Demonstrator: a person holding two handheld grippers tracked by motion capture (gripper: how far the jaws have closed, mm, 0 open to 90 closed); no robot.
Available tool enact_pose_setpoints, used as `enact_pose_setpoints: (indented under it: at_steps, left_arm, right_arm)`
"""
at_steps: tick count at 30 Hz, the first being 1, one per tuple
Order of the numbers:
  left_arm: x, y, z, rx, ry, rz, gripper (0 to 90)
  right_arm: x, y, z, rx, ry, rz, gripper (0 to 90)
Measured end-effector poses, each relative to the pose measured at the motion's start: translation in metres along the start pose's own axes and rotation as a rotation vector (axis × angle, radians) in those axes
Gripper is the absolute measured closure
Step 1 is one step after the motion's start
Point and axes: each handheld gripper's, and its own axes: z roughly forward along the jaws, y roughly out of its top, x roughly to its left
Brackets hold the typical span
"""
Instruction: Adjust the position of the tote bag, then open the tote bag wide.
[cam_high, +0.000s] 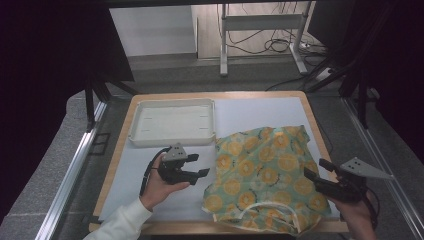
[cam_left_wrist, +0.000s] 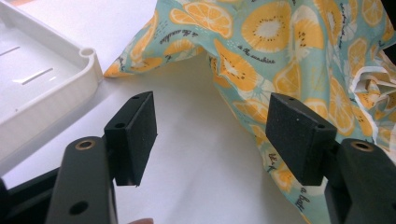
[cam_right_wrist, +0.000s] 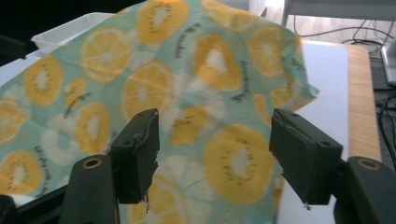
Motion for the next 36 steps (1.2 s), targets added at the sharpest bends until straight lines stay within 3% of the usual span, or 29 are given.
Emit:
enact_pose_setpoints:
  at_steps: [7, 17, 27, 36]
  left_arm:
    - [-0.008, -0.002, -0.004, 0.004, -0.007, 0.028, 33.4]
    - [-0.014, -0.001, -0.004, -0.004, -0.037, 0.022, 32.0]
    - [-0.024, 0.000, -0.001, 0.005, -0.069, 0.039, 31.9]
    - [-0.038, -0.002, 0.005, 0.027, -0.106, 0.071, 30.9]
  right_arm:
    - [0.011, -0.008, -0.001, 0.019, 0.010, -0.023, 28.9]
    - [0.019, -0.015, -0.009, 0.026, 0.011, -0.026, 27.8]
    - [0.019, -0.027, -0.017, 0.043, 0.011, -0.010, 27.2]
    - [0.018, -0.037, -0.009, 0.091, 0.012, -0.008, 27.2]
